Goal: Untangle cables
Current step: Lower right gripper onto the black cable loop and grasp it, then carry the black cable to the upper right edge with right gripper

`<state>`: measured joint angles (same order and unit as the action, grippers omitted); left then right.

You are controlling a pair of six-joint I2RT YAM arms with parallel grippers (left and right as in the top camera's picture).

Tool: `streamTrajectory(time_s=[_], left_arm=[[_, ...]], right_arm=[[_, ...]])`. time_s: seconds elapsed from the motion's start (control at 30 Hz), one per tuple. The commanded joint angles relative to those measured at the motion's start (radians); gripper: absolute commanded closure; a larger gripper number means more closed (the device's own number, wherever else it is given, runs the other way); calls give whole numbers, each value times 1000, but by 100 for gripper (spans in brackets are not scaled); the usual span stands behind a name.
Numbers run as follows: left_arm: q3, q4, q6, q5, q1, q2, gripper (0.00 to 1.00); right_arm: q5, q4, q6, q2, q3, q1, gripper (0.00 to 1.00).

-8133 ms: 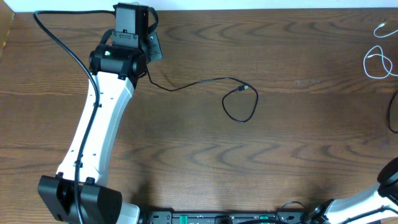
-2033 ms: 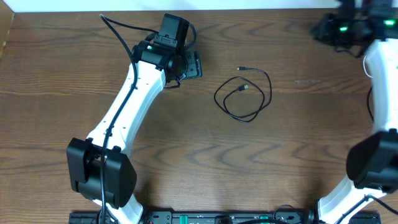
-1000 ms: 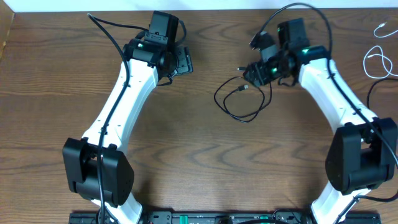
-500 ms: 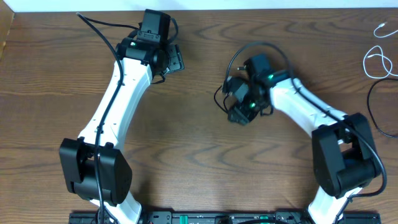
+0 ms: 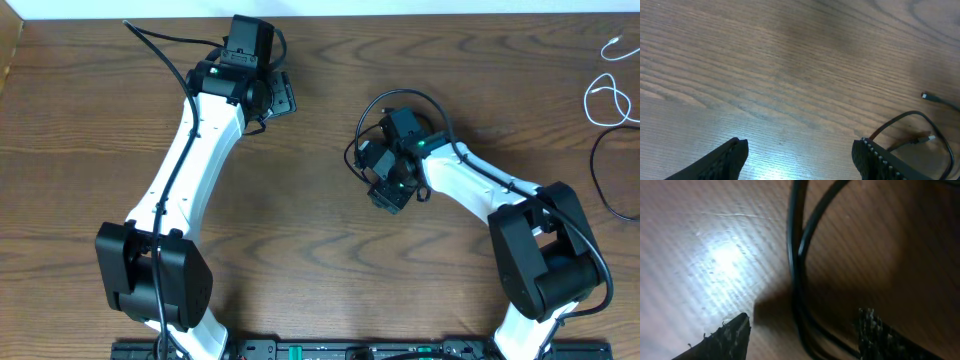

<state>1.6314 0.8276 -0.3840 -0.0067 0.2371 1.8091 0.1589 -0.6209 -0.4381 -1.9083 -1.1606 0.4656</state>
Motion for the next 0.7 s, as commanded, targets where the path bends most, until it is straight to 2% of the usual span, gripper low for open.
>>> streamTrajectory(time_s=[0.0, 0.1, 0.33, 0.4, 0.5, 0.67], left_arm=[[9, 2, 17, -20, -3, 1, 28], [9, 3, 17, -20, -3, 1, 28], [9, 3, 17, -20, -3, 1, 28], [9, 3, 17, -20, -3, 1, 28], [9, 2, 17, -20, -3, 1, 28], [9, 2, 17, -20, -3, 1, 28]], right_arm=[[-37, 5, 23, -8, 20, 17, 37], [-37, 3, 23, -8, 31, 26, 48], [-57, 3, 51, -8, 64, 56, 61], [-78, 1, 82, -8, 66, 60, 72], [-82, 10, 166, -8, 66, 60, 99], [-83, 57, 296, -6, 63, 52, 99]])
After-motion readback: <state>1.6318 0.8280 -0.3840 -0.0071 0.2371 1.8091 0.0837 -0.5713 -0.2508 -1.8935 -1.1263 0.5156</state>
